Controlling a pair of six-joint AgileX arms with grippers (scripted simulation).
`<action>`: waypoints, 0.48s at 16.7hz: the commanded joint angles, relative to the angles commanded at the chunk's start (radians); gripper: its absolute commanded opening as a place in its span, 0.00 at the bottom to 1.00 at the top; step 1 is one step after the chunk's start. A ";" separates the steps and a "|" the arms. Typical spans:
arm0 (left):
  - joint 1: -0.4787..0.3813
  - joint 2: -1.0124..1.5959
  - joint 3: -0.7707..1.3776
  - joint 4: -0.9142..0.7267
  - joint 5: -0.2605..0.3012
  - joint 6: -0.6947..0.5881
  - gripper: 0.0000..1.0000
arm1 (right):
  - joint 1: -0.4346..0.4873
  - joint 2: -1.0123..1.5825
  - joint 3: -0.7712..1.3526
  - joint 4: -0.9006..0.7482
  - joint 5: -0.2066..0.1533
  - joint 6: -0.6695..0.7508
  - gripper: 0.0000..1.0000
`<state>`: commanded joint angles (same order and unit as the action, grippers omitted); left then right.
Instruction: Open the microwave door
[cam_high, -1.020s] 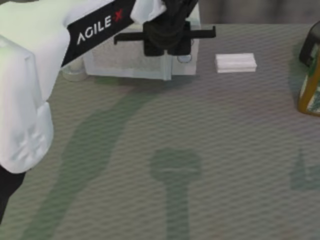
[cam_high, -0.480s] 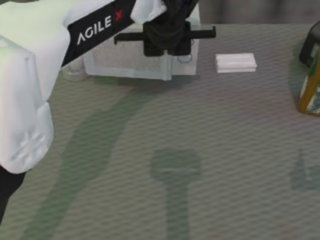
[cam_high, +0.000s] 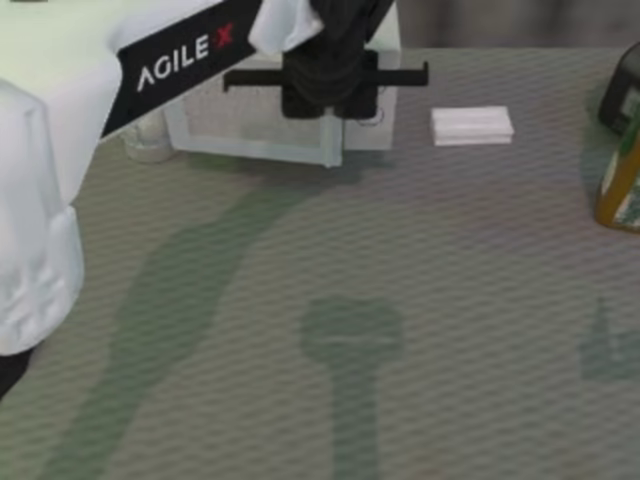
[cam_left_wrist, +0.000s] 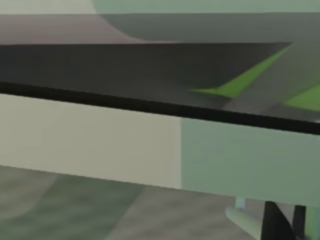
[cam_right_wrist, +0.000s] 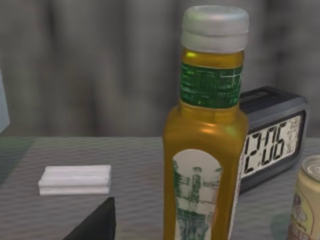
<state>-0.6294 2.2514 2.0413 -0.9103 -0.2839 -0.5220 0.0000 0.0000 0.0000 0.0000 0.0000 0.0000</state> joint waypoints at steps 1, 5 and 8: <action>0.001 -0.018 -0.030 0.016 0.007 0.015 0.00 | 0.000 0.000 0.000 0.000 0.000 0.000 1.00; 0.002 -0.045 -0.072 0.041 0.019 0.038 0.00 | 0.000 0.000 0.000 0.000 0.000 0.000 1.00; 0.002 -0.045 -0.072 0.041 0.019 0.038 0.00 | 0.000 0.000 0.000 0.000 0.000 0.000 1.00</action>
<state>-0.6274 2.2059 1.9691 -0.8689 -0.2651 -0.4838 0.0000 0.0000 0.0000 0.0000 0.0000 0.0000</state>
